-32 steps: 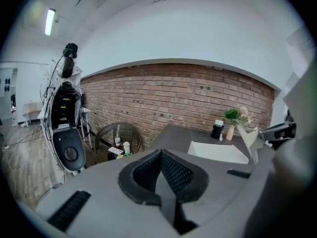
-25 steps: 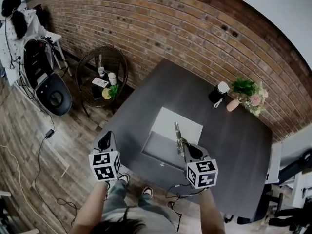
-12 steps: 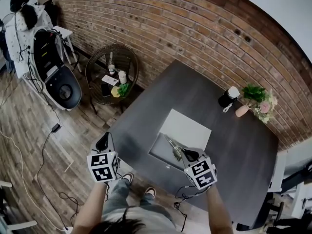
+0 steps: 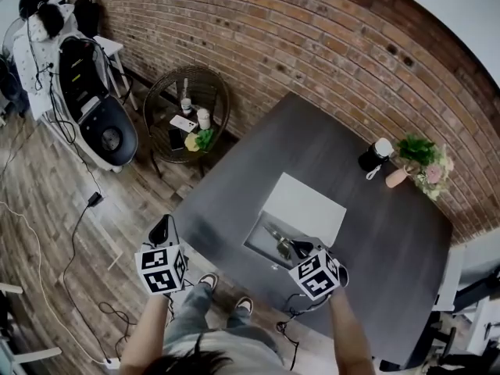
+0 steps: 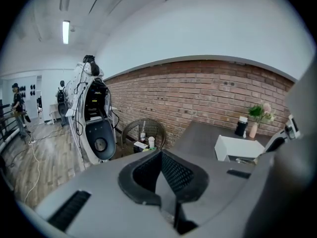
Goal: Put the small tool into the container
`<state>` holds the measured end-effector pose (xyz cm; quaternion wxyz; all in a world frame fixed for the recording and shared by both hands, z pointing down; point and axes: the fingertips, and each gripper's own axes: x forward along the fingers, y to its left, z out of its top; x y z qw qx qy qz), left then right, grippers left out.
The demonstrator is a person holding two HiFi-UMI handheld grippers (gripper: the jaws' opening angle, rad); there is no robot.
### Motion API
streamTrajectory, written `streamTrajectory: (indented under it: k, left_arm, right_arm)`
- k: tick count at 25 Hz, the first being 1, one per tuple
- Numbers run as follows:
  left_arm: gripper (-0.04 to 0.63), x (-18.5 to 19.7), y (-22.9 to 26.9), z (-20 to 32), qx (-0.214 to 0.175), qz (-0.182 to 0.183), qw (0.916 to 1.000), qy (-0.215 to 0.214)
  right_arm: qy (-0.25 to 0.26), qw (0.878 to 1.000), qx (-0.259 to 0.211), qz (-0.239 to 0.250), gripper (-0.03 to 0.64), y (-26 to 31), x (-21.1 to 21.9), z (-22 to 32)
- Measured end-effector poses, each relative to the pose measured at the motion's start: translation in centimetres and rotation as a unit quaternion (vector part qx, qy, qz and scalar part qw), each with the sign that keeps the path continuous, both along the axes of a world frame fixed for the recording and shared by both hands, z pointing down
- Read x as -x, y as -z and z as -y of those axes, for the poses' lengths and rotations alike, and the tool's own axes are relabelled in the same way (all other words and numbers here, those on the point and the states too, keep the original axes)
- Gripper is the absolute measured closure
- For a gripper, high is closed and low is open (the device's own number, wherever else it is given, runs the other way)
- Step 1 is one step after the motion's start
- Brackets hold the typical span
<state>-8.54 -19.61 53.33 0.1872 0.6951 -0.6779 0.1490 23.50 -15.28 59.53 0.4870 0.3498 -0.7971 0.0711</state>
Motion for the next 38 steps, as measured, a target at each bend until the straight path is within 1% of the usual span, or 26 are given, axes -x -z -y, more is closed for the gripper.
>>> streamTrajectory:
  k: [6, 9, 16, 21, 28, 31, 34, 38]
  left_arm:
    - [0.594, 0.8, -0.3, -0.2, 0.006, 0.004, 1.0000, 0.003]
    - [0.594, 0.8, -0.3, 0.0, 0.005, -0.001, 1.0000, 0.004]
    - [0.594, 1.3, -0.5, 0.5, 0.005, 0.002, 1.0000, 0.006]
    - [0.594, 1.2, -0.3, 0.8, -0.002, -0.004, 1.0000, 0.000]
    - [0.594, 1.4, -0.1, 0.8, -0.004, -0.003, 1.0000, -0.004]
    - [0.594, 1.6, -0.2, 0.7, -0.002, -0.002, 1.0000, -0.005]
    - [0.594, 1.6, -0.2, 0.6, 0.000, -0.002, 1.0000, -0.008]
    - [0.594, 1.6, -0.3, 0.7, 0.002, -0.008, 0.9999, -0.011]
  right_arm:
    - [0.010, 0.998, -0.018, -0.061, 0.611, -1.5, -0.3, 1.0]
    - [0.016, 0.996, -0.023, -0.090, 0.611, -2.1, -0.6, 1.7]
    - [0.007, 0.993, -0.028, -0.116, 0.611, -3.0, -0.7, 2.6]
    - [0.007, 0.991, -0.032, -0.133, 0.611, -3.4, -0.8, 3.1]
    - [-0.005, 0.990, -0.019, -0.140, 0.609, -4.1, -1.1, 3.5]
    - [-0.018, 0.990, -0.023, -0.139, 0.607, -4.1, -1.3, 3.6]
    - [-0.020, 0.990, -0.023, -0.137, 0.606, -4.1, -1.1, 3.5]
    - [-0.014, 0.994, 0.016, -0.109, 0.575, -4.7, -0.5, 2.8]
